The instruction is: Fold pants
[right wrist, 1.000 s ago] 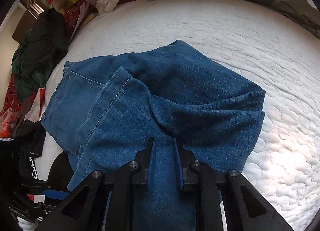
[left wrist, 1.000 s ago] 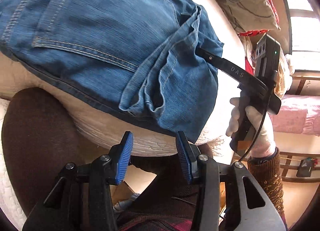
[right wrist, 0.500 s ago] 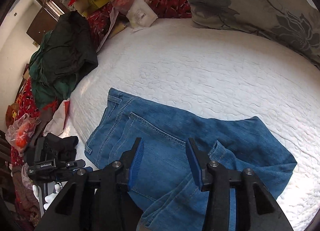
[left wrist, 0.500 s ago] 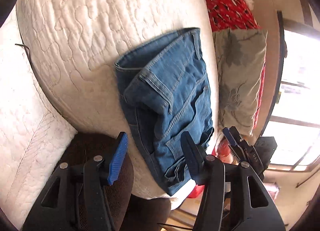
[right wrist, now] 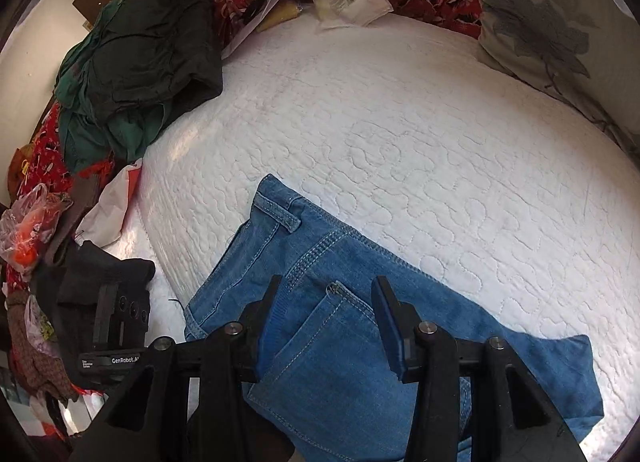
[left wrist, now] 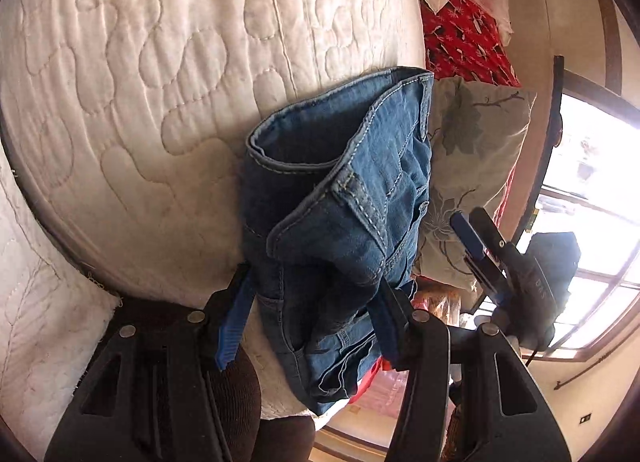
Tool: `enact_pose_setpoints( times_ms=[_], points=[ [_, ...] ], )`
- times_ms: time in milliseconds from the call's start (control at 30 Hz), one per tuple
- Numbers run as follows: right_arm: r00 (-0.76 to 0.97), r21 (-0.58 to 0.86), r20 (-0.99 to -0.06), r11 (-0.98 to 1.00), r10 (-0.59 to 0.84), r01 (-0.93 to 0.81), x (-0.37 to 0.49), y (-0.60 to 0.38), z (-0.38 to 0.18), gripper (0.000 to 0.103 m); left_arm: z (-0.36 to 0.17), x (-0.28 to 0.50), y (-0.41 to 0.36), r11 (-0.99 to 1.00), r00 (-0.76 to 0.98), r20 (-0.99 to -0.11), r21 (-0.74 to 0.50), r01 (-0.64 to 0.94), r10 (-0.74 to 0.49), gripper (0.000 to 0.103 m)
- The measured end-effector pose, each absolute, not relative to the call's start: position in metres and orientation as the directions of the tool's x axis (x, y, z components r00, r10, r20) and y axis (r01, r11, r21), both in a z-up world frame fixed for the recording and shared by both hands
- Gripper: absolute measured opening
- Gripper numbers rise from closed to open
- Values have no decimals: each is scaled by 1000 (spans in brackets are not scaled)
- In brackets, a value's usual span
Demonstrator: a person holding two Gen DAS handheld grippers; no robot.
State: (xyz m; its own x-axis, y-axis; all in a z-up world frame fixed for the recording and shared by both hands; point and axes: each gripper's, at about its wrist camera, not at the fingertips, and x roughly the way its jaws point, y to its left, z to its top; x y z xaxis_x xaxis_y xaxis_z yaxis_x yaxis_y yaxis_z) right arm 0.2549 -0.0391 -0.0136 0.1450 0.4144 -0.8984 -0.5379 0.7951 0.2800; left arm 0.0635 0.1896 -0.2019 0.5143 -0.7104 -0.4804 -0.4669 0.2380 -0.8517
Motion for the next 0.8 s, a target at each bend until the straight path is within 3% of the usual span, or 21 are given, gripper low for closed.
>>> enact_pose_setpoints(
  times_ms=[267, 400, 467, 567, 600, 800],
  points=[
    [49, 230, -937, 715, 346, -660, 291, 48, -57, 47, -208, 65, 193, 192, 515, -452, -856, -480, -728, 53],
    [67, 123, -965, 666, 253, -735, 290, 85, -78, 52, -211, 68, 195, 173, 510, -455, -845, -506, -730, 53],
    [108, 52, -972, 639, 208, -767, 283, 94, -82, 46, -209, 71, 194, 186, 503, -473, -835, -517, -724, 53],
    [148, 12, -968, 625, 203, -780, 275, 89, -74, 19, -200, 75, 193, 226, 500, -499, -830, -510, -708, 39],
    [140, 34, -965, 635, 223, -772, 275, 82, -69, 15, -196, 75, 192, 241, 500, -512, -827, -509, -698, 34],
    [163, 134, -919, 674, 359, -726, 257, 45, -23, 15, -146, 71, 171, 487, 509, -645, -765, -422, -570, 23]
  ],
)
